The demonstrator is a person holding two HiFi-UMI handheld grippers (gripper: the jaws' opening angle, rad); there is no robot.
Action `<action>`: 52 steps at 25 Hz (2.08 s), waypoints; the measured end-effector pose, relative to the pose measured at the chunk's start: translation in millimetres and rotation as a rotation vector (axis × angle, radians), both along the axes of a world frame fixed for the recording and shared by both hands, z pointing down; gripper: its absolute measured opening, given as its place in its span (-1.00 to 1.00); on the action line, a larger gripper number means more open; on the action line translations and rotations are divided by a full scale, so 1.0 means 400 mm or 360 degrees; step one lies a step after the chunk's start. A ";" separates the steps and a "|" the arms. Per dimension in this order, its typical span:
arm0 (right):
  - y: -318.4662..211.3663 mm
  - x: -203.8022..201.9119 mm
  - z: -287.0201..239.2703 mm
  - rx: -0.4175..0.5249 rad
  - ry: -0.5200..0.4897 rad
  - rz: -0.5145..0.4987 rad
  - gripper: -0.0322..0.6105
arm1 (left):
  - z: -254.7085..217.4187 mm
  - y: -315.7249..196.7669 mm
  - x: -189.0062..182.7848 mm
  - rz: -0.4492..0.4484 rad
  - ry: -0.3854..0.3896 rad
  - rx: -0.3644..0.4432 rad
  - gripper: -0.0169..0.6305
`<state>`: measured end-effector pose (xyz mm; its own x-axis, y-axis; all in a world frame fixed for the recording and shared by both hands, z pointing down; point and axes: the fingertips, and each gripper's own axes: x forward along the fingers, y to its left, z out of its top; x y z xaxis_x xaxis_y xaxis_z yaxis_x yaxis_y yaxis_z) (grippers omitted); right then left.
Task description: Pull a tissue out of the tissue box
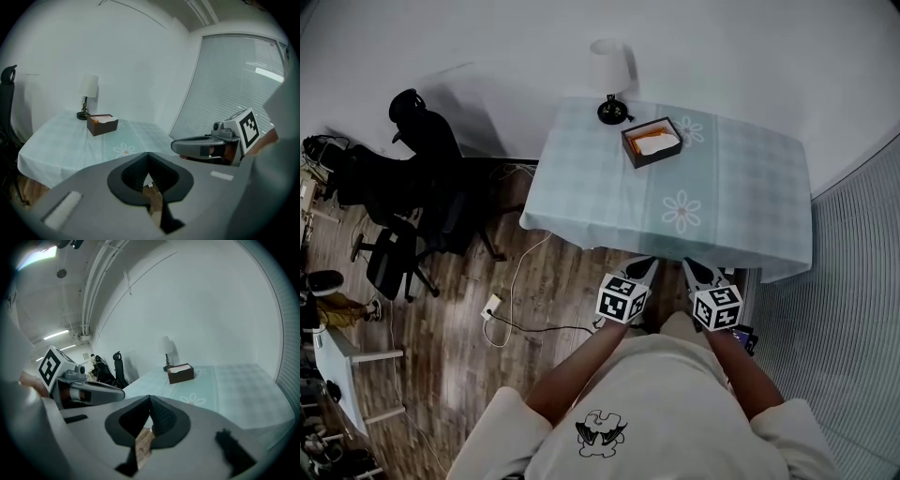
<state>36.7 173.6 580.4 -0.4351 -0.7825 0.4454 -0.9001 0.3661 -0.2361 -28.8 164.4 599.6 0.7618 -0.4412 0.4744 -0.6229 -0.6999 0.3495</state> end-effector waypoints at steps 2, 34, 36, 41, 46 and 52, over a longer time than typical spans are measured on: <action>-0.005 -0.018 0.008 -0.0015 0.0005 0.0007 -0.87 | 0.005 -0.001 -0.011 0.0006 0.0005 -0.0001 -0.93; -0.720 0.213 0.047 -0.0067 -0.0014 -0.0175 -0.87 | 0.014 -0.729 0.146 -0.0341 -0.0045 -0.0010 -0.93; -0.731 0.210 0.044 -0.0080 -0.0021 -0.0172 -0.87 | 0.011 -0.741 0.147 -0.0333 -0.0041 -0.0020 -0.93; -0.778 0.173 0.046 -0.0078 0.0004 -0.0172 -0.87 | 0.014 -0.791 0.130 -0.0319 -0.0008 -0.0066 -0.93; -0.794 0.142 0.038 -0.0079 0.0020 -0.0167 -0.87 | 0.013 -0.812 0.110 -0.0274 -0.0015 -0.0054 -0.93; -0.853 0.139 0.042 -0.0105 0.0034 -0.0163 -0.87 | 0.054 -0.856 0.113 -0.0276 -0.0034 -0.0125 -0.93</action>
<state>92.3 -167.4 597.3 -0.5013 -0.7032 0.5042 -0.8638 0.4408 -0.2441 16.4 -177.9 621.4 0.6669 -0.5259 0.5278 -0.7397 -0.5524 0.3842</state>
